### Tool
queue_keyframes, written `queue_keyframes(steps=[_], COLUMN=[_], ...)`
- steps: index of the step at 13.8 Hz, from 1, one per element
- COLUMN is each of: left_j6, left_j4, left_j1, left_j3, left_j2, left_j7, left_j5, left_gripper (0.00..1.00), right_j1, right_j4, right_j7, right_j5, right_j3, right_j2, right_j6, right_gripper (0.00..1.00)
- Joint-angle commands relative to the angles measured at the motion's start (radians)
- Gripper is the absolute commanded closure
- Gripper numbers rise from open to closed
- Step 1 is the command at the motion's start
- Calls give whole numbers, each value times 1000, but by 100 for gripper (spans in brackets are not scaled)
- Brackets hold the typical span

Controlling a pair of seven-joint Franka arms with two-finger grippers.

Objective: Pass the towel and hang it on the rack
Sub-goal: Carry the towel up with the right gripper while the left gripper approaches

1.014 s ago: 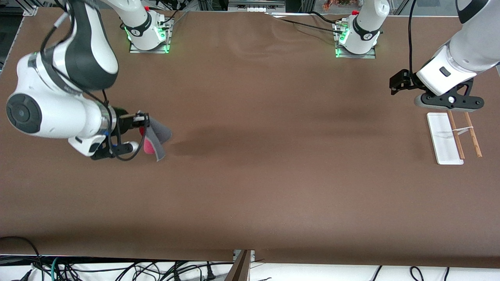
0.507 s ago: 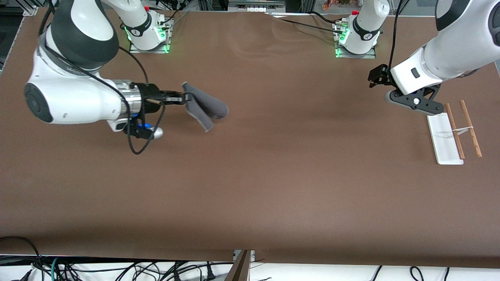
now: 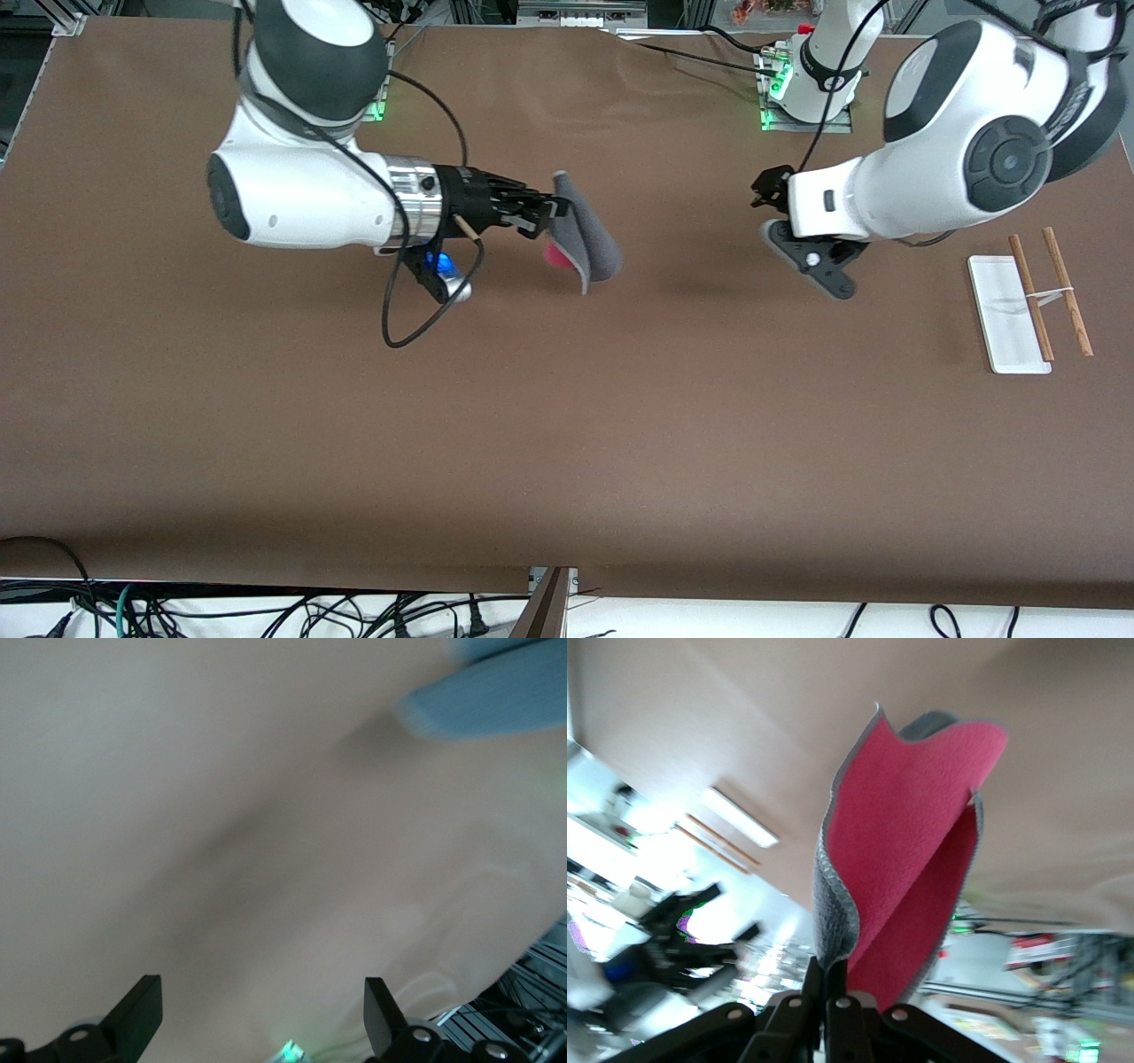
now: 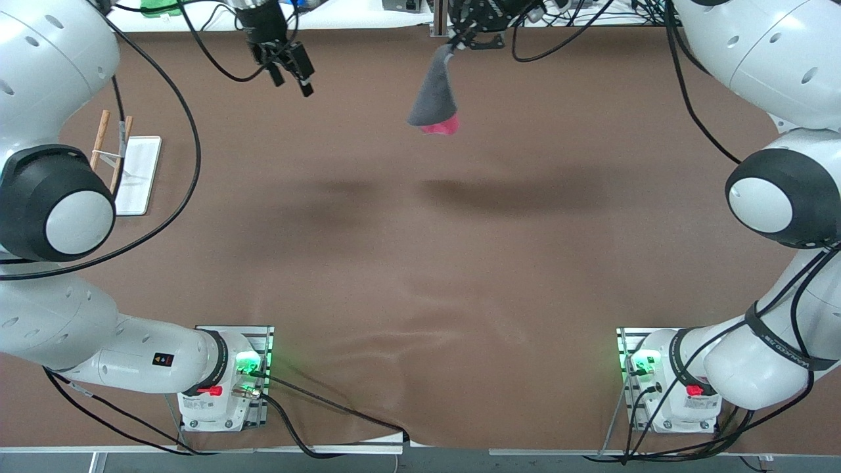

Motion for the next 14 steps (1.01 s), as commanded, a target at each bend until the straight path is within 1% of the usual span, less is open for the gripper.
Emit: queue_keyframes(steps=[1,2,4,5,6,8,9,11,14], left_j6=[30,34,76,85,87,100,116,135,149], left_j4=[-18,-20,-28,-29,-31,-29,-32,-64,-77], left_j1=[52,65,71,92,111,126,128,128,117], left_j3=[5,5,5,5,5,5,5,3,3], left_j2=[38,67,107,135,158,196,204,199,196], left_j7=[246,329,487,587,664,812,892,965,1104], left_j5=[-170,-222,-278,-333,-403,-474,-512,-581,-640], left_gripper=[0,0,0,1,1,1,2,4,4], right_j1=[52,72,106,116,118,136,139,147,147], right_j4=[75,90,100,104,121,164,176,179,179], right_j7=[179,226,287,307,327,381,398,401,401], right_j5=[46,46,47,47,47,49,47,47,47], right_j3=[21,22,22,22,22,22,22,22,22], right_j2=[44,56,66,72,81,104,110,112,112], right_j6=[122,170,251,277,285,287,297,314,313], right_gripper=[100,100,100,100,100,100,100,100,100])
